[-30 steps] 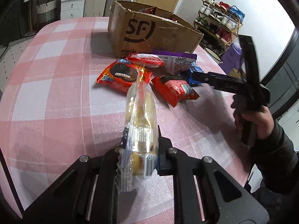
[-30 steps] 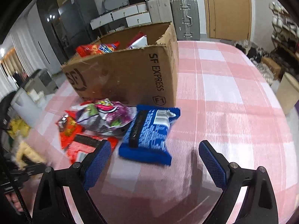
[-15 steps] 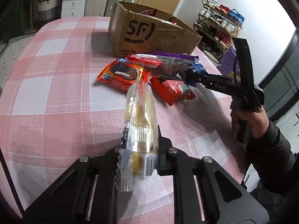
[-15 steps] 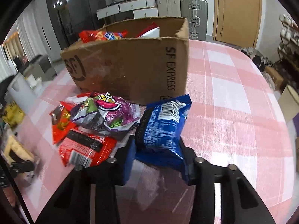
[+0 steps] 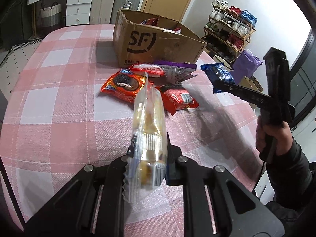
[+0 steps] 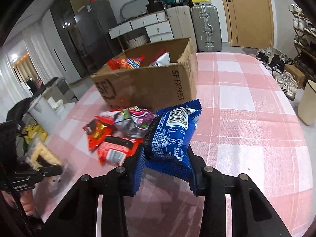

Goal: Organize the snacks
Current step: 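Grasp the blue biscuit pack with the right gripper while the left gripper holds the cracker pack, then carry the cracker pack and blue biscuit pack over the box with both grippers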

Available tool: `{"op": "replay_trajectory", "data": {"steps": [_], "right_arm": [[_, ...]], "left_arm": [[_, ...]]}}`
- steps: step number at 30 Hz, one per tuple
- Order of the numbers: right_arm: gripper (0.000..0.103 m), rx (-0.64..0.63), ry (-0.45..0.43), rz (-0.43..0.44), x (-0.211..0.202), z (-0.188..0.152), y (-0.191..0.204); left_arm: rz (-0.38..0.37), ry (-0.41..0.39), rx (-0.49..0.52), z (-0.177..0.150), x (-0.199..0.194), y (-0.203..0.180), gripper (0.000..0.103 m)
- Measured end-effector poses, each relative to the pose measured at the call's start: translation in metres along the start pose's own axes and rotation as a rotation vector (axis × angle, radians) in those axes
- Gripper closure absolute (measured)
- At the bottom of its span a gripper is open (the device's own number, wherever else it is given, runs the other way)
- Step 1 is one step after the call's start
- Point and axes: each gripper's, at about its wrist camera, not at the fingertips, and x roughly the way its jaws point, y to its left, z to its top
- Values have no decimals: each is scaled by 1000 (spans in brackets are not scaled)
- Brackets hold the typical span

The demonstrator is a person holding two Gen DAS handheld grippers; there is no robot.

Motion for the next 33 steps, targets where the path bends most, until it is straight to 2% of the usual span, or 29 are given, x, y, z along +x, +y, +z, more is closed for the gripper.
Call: {"op": "replay_trajectory", "data": {"steps": [9,16,26,33], "right_arm": [[65,0,-47,22,-38,-8,9],[65,-30,-122,18,-69,5,21],[65,-80,-190,63,-101,37,45],[65,-127,-229,85,-117,62,62]], "left_arm": [[11,-4,13,7,-8,-8,92],[33,-27,36,24,-21,-15,92],[44,-80,83,68,-47,-26,92],[48,-92,99,107,-52,-32,91]]}}
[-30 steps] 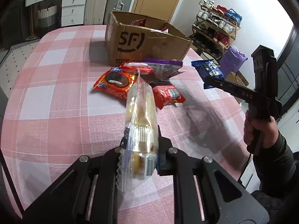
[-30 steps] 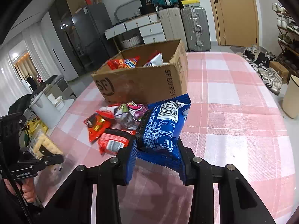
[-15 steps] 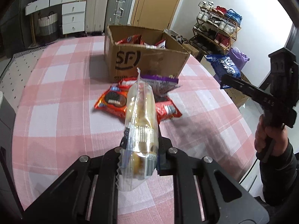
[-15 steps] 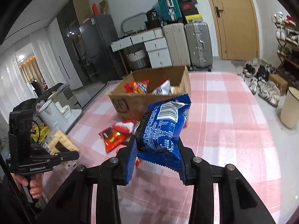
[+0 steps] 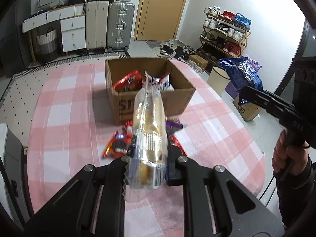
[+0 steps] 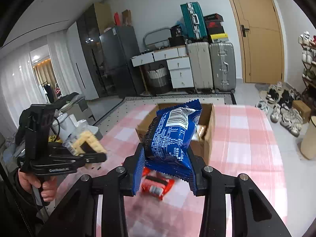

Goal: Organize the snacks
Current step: 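Carry the cracker pack and blue biscuit pack over the box with both grippers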

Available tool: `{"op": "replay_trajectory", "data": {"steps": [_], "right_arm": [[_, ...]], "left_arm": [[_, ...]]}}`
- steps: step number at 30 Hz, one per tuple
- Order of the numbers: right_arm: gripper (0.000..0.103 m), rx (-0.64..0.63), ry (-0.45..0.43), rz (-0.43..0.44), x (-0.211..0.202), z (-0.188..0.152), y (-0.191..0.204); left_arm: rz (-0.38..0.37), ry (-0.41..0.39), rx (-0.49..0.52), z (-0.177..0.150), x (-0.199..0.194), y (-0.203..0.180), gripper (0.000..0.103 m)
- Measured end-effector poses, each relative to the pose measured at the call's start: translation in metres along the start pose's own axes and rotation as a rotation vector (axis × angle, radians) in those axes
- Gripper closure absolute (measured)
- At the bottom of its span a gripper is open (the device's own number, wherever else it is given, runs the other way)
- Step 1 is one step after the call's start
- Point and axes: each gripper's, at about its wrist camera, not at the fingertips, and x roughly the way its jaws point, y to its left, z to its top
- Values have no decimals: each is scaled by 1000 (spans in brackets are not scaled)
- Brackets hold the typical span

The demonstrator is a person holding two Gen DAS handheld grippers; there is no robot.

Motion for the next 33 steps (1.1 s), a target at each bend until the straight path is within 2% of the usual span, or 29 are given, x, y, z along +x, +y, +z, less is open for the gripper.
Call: {"op": "replay_trajectory", "data": {"steps": [7,10,14,26,33], "right_arm": [[65,-20,-30,25,1,36,8],[65,-39,-37,24,4,53,10],[65,-82,-46,16,8,75,14],[65,-153,-18,-12,43,127,9],[65,-146,3,-15,71,136,1]], "left_arm": [[26,-39,19,45,-7,-2,91],[78,-55,49,63,-7,-5,91],[104,-57,61,84,-6,-7,91],[118,-98,50,156,-9,3,91],[102,-60,43,178,18,14,91]]}}
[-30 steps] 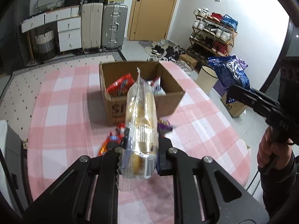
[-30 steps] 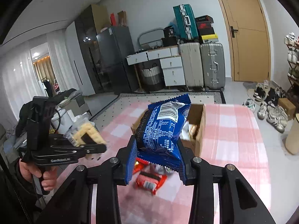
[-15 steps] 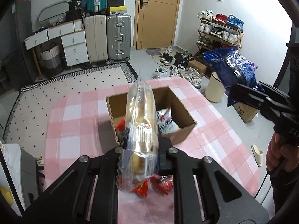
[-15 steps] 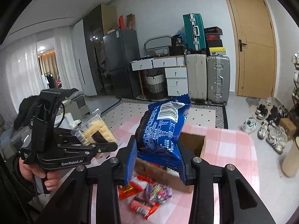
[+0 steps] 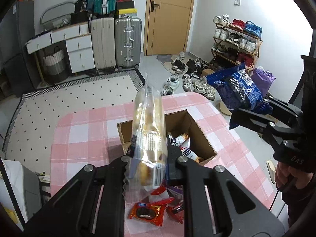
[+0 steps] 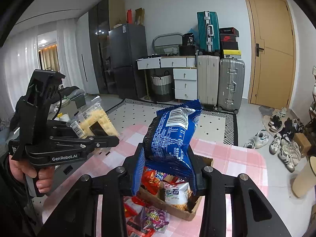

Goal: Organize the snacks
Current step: 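Carry the cracker pack and blue biscuit pack over the box with both grippers, then open both grippers to drop the two packs into the box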

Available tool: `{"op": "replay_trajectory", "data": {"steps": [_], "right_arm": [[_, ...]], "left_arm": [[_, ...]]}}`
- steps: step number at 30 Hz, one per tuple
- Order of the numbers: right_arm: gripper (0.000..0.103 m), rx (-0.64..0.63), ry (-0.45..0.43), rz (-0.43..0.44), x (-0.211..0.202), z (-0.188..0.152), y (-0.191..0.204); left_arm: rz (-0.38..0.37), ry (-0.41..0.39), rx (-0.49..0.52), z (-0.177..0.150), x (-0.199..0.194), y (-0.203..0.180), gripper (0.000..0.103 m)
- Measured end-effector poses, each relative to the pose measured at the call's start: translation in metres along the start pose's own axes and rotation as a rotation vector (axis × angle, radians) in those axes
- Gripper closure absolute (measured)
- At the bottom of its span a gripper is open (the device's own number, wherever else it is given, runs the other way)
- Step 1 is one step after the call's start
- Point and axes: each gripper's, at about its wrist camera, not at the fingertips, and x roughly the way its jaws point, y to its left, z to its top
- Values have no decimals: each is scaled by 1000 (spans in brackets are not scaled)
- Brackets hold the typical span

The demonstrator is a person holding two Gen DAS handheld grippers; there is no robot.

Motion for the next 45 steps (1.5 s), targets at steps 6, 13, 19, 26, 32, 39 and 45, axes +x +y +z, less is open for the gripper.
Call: {"op": "replay_trajectory", "data": {"steps": [6,13,19,26,32,39,45], "right_arm": [[65,3,39,-3,34,-6,-7],[65,9,94,-16,78,-21,-20],[65,10,127,-25,111,-36,-32],[58,37,158,-42,139,-43,-50],[51,55,104,-66,123,-44,-63],[36,41,34,-76,79,-45,-56],[31,16,5,-73,48,-50,-40]], "left_arm": [[-24,50,-28,-3,48,8,91],[-43,102,-25,-8,98,5,91],[-71,131,-24,-9,137,1,91],[-62,142,-22,-8,170,4,67],[-36,104,-59,-9,161,15,39],[-22,75,-73,-19,126,15,38],[-2,29,-72,-29,88,5,38]]}}
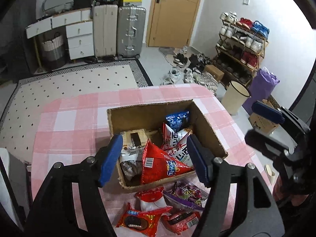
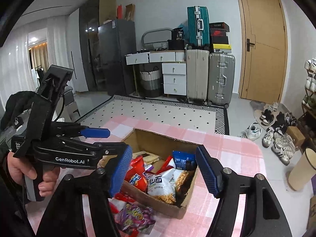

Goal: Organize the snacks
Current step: 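Open both grippers to drop the two packs into the box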

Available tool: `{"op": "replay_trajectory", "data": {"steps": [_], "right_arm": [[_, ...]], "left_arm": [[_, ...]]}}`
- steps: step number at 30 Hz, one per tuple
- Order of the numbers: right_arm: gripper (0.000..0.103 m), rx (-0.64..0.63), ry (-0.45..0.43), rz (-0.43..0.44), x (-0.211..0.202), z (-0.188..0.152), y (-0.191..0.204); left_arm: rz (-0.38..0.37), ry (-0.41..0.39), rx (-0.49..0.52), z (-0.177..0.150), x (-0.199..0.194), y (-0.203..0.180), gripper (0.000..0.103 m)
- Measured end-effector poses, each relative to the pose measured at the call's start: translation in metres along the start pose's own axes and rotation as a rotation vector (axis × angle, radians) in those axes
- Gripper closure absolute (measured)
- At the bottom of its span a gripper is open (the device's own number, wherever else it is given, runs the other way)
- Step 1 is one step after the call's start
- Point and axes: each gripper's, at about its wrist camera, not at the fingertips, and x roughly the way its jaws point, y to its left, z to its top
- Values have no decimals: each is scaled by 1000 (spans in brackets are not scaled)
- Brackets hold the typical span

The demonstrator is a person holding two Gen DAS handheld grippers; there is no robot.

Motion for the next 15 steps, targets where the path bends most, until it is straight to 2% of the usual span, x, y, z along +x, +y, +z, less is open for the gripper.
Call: {"op": "replay_trajectory", "data": {"steps": [15], "right_arm": [[18,23,-69,4,-62,-8,28]], "left_arm": [[26,-64,3,-19,-68,-16,21]]}}
